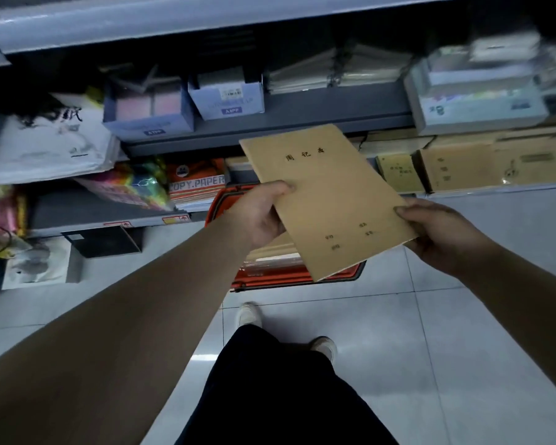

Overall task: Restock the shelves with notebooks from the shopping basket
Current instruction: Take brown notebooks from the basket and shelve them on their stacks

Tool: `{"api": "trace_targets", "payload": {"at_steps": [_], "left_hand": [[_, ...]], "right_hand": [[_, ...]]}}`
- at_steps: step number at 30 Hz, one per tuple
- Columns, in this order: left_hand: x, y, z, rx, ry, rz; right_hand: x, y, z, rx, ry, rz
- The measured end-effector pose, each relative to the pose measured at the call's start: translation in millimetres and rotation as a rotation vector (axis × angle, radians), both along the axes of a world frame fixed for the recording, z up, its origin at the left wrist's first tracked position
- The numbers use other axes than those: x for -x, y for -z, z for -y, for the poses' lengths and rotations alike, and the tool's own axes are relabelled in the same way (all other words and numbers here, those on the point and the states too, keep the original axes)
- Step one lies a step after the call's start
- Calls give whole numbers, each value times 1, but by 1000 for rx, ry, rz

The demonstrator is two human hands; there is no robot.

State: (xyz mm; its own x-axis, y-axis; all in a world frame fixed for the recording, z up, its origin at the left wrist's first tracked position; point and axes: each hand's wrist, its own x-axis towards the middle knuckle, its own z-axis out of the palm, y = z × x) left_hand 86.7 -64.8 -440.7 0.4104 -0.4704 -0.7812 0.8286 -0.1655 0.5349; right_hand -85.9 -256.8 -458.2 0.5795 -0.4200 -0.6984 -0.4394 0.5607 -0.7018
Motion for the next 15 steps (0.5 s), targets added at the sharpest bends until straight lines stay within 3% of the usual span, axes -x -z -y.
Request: {"api": "trace_targets", "payload": {"at_steps": [15], "left_hand": [[40, -132, -11, 219, -8, 293]], "right_hand": [[37, -137, -22, 90, 41, 149]]}}
